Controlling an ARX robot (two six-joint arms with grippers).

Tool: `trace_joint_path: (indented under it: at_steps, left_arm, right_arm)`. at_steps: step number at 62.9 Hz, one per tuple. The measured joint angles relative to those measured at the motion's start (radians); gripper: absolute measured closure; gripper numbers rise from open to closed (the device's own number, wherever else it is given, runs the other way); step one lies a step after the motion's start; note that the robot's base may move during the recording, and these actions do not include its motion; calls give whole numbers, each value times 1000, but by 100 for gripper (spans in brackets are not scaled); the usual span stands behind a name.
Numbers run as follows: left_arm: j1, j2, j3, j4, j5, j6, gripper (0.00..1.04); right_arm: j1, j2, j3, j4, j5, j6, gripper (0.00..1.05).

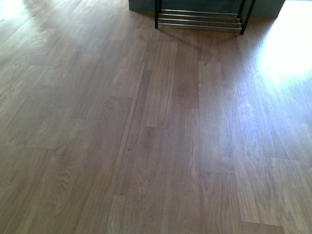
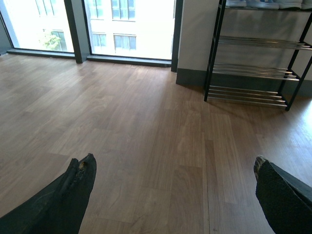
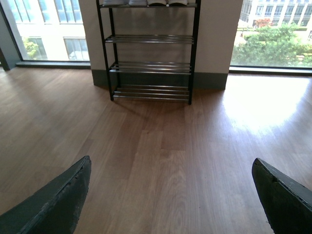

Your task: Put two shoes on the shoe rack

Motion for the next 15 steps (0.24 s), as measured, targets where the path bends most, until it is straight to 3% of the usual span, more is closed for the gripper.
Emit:
trace_joint_path:
  at_steps: [15]
  left_arm:
    - [0,0,0,0,0,0,9]
  right_arm:
    - [0,0,0,0,0,0,9]
